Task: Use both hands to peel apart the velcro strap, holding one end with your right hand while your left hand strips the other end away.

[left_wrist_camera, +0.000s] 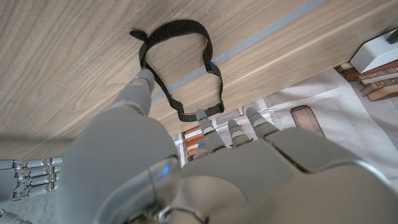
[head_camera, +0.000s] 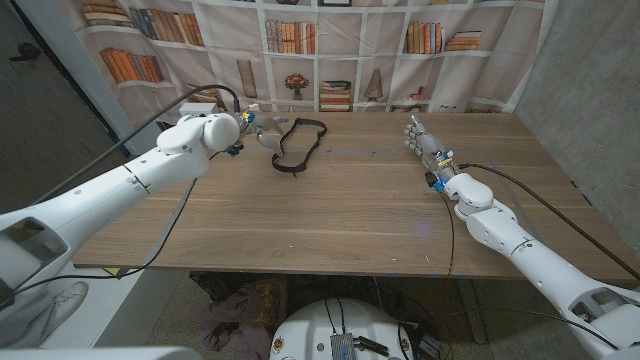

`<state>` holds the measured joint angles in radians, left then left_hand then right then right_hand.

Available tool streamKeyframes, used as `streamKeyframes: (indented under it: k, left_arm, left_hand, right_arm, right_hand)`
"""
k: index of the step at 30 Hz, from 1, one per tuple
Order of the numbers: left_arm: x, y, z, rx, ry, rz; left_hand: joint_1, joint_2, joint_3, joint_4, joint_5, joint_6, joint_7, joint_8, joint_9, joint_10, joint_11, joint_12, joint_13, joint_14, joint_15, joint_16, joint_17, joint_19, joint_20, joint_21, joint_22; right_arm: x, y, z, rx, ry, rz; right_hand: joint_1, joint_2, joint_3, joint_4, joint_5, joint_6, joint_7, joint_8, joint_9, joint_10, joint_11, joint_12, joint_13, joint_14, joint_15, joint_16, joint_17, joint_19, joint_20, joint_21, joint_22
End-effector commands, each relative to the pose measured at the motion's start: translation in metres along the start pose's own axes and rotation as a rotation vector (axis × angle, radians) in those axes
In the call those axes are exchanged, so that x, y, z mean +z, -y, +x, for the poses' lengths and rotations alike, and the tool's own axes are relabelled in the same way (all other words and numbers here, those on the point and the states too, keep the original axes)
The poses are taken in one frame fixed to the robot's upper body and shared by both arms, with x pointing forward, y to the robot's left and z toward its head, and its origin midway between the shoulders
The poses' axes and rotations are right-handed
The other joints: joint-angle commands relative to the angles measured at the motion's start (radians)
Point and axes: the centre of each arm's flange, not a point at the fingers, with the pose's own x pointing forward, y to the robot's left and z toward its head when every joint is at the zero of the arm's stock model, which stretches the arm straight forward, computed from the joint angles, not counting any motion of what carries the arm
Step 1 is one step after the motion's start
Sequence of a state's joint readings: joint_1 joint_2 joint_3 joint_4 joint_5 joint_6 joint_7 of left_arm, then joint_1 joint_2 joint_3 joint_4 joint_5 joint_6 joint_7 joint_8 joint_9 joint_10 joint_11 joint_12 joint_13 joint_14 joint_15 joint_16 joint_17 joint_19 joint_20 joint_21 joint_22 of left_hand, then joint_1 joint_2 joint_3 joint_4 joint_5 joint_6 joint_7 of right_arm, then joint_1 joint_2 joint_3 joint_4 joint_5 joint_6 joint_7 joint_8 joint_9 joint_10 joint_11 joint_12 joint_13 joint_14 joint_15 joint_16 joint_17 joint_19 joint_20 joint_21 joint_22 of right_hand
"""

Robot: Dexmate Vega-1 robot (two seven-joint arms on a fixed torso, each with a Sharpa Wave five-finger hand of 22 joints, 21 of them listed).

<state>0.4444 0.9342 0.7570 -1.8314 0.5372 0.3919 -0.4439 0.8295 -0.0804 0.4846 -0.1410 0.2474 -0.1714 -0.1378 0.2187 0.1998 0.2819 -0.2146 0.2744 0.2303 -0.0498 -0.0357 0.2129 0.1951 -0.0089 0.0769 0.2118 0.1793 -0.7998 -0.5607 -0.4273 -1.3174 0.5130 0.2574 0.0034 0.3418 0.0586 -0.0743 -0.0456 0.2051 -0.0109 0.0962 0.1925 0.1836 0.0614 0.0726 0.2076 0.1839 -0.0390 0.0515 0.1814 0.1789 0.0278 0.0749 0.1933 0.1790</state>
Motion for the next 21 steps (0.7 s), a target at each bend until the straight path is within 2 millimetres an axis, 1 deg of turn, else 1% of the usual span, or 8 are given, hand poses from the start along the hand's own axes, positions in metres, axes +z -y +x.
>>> streamKeyframes:
  k: [1,3,4,6,9,11,16,21]
  left_arm:
    - [0.002,0.007,0.008,-0.019,-0.018,0.102]
    - [0.003,0.010,0.009,0.016,-0.024,0.122]
    - [0.004,0.011,0.010,0.021,-0.025,0.121]
    - [0.004,0.011,0.010,0.025,-0.035,0.133]
    - [0.006,0.014,0.012,0.068,-0.066,0.172]
    - [0.009,0.015,0.014,0.074,-0.089,0.232]
    - [0.014,0.020,0.018,0.079,-0.086,0.275]
    - [0.014,0.025,0.023,0.050,-0.081,0.269]
  left_hand:
    - [0.023,0.020,0.012,-0.004,0.010,-0.298,0.001,0.007,0.002,0.009,-0.002,0.006,0.006,0.002,-0.049,-0.001,0.001,0.009,0.003,0.004,0.004]
    - [0.035,0.026,0.018,-0.007,0.012,-0.295,0.002,0.008,0.002,0.019,-0.001,0.011,0.007,0.000,-0.049,-0.003,0.001,0.009,0.002,0.003,0.005]
    - [0.044,0.029,0.021,-0.009,0.013,-0.286,0.000,0.011,0.002,0.034,0.000,0.018,0.010,0.007,-0.060,-0.002,0.001,0.008,0.002,0.002,0.005]
    - [0.061,0.029,0.021,-0.010,0.012,-0.270,0.005,0.014,0.002,0.104,-0.001,0.054,0.022,0.034,-0.070,0.001,0.003,0.015,-0.005,0.003,0.005]
    - [0.081,0.039,0.028,-0.014,0.012,-0.259,0.014,0.017,0.001,0.117,-0.003,0.062,0.025,0.039,-0.064,-0.001,0.002,0.021,-0.002,0.004,0.005]
    - [0.085,0.042,0.023,-0.012,0.008,-0.238,0.010,0.023,0.001,0.120,-0.003,0.065,0.027,0.045,-0.066,-0.002,0.001,0.032,-0.007,0.007,0.005]
    - [0.073,0.030,0.005,-0.002,-0.002,-0.205,0.006,0.032,0.001,0.123,-0.003,0.069,0.029,0.062,-0.081,0.000,0.001,0.055,-0.027,0.013,0.005]
    - [0.065,0.022,-0.006,0.002,-0.005,-0.186,-0.003,0.037,0.001,0.122,-0.003,0.068,0.029,0.062,-0.085,-0.003,0.001,0.059,-0.032,0.013,0.005]
  right_arm:
    - [-0.002,-0.002,0.001,-0.007,-0.006,0.010]
    - [-0.003,-0.002,0.001,-0.013,-0.009,0.011]
    - [-0.003,-0.001,0.000,-0.011,-0.008,0.008]
    - [-0.004,-0.001,0.000,-0.010,-0.007,0.007]
    - [-0.004,-0.001,0.000,-0.011,-0.008,0.009]
    - [-0.004,-0.002,0.001,-0.012,-0.009,0.010]
    - [-0.004,-0.002,0.002,-0.007,-0.008,0.008]
    - [-0.004,-0.002,0.003,-0.005,-0.011,0.003]
  right_hand:
    - [-0.001,0.009,-0.004,0.000,-0.002,0.003,0.000,0.006,0.006,0.006,0.001,0.008,0.003,0.003,-0.001,0.007,0.005,0.004,0.003,0.003,0.002]
    - [-0.001,0.009,-0.004,0.000,-0.002,0.003,0.000,0.006,0.006,0.006,0.002,0.008,0.003,0.003,-0.001,0.007,0.005,0.004,0.004,0.003,0.002]
    - [-0.001,0.009,-0.004,0.000,-0.002,0.003,0.000,0.006,0.006,0.005,0.001,0.007,0.003,0.003,-0.001,0.007,0.005,0.004,0.003,0.003,0.002]
    - [-0.001,0.009,-0.004,0.000,-0.002,0.003,0.000,0.006,0.006,0.005,0.001,0.007,0.003,0.003,-0.001,0.007,0.004,0.004,0.003,0.003,0.002]
    - [-0.002,0.009,-0.005,0.000,-0.002,0.002,-0.001,0.005,0.006,0.005,0.000,0.007,0.003,0.003,-0.002,0.007,0.004,0.004,0.004,0.003,0.002]
    - [-0.002,0.009,-0.005,0.000,-0.002,0.002,-0.001,0.005,0.006,0.005,0.000,0.007,0.003,0.003,-0.002,0.007,0.004,0.004,0.004,0.003,0.002]
    - [-0.002,0.009,-0.005,0.000,-0.002,0.002,-0.002,0.005,0.006,0.004,0.001,0.007,0.003,0.003,-0.002,0.006,0.004,0.004,0.004,0.003,0.002]
    - [-0.001,0.010,-0.005,-0.001,-0.002,0.001,-0.001,0.005,0.006,0.004,0.000,0.007,0.003,0.003,-0.002,0.006,0.004,0.004,0.005,0.003,0.002]
